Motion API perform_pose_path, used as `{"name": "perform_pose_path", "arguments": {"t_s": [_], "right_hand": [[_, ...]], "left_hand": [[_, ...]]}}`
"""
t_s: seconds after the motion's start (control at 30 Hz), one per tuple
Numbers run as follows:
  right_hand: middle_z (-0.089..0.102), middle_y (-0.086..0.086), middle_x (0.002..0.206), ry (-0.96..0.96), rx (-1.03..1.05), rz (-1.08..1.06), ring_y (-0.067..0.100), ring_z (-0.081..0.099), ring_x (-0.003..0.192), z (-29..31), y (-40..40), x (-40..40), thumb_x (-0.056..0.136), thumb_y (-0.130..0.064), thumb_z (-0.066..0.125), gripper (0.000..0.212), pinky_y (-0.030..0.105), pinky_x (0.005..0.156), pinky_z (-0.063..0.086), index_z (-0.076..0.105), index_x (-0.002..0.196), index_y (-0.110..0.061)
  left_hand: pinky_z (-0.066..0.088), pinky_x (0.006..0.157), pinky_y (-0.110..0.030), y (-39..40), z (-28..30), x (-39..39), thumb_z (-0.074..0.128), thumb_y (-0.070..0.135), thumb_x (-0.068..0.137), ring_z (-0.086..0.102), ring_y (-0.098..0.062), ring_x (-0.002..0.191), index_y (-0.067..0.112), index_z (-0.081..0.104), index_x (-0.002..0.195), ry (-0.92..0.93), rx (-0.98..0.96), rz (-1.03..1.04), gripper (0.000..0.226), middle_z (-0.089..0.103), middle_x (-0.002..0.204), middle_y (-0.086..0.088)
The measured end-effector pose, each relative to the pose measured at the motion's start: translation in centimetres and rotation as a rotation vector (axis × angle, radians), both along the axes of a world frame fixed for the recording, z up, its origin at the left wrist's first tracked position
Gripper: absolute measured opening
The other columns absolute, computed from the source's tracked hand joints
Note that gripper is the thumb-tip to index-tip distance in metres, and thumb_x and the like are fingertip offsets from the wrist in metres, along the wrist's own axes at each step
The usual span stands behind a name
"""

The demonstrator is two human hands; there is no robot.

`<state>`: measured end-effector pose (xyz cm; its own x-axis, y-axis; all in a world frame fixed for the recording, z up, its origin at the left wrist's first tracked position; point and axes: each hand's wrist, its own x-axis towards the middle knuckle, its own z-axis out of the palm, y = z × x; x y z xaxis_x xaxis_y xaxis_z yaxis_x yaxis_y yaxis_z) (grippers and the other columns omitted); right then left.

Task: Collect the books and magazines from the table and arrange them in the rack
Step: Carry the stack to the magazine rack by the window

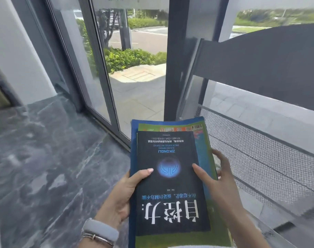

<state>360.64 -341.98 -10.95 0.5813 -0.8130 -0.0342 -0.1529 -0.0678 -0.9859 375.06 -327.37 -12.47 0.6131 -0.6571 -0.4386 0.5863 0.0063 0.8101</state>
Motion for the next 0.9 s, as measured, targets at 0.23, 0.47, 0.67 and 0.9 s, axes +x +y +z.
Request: {"name": "perform_pose_path", "arguments": {"t_s": [0.23,0.47,0.67,0.9], "right_hand": [[0.063,-0.005,0.106,0.163,-0.087,-0.132,0.016,0.062,0.101,-0.4,-3.3,5.8,0.076,-0.052,0.067,0.021,0.042,0.091,0.052,0.06,0.088,-0.037],[0.065,0.009,0.101,0.188,-0.047,-0.263,0.023,0.066,0.088,-0.5,-4.5,11.6,0.058,-0.055,0.082,0.047,0.029,0.066,0.053,0.062,0.078,-0.018],[0.071,0.002,0.08,-0.104,0.138,-0.442,0.027,0.069,0.065,0.1,-5.8,14.2,0.07,-0.017,0.083,0.028,0.031,0.053,0.059,0.054,0.072,-0.017],[0.066,0.015,0.106,-0.178,0.152,-0.597,0.036,0.066,0.098,-0.3,-6.7,15.3,0.065,-0.038,0.08,0.029,0.05,0.085,0.058,0.057,0.075,-0.024]], "left_hand": [[0.059,0.063,-0.042,-4.8,-0.1,6.9,0.079,0.013,0.058,0.07,-0.03,0.069,0.006,0.064,0.102,-0.004,-0.007,-0.089,0.048,0.072,0.087,-0.02],[0.059,0.062,-0.039,-8.1,0.1,14.5,0.084,0.025,0.052,0.069,-0.031,0.07,0.002,0.065,0.103,-0.035,-0.013,-0.24,0.06,0.071,0.089,-0.021],[0.053,0.084,-0.051,-10.6,1.2,18.8,0.074,0.048,0.048,0.069,-0.034,0.086,0.009,0.069,0.099,-0.121,-0.012,-0.37,0.064,0.073,0.096,-0.019],[0.057,0.062,-0.046,-12.6,1.2,21.6,0.075,0.017,0.056,0.07,-0.034,0.068,0.004,0.067,0.102,-0.092,-0.02,-0.442,0.048,0.073,0.09,-0.021]]}}
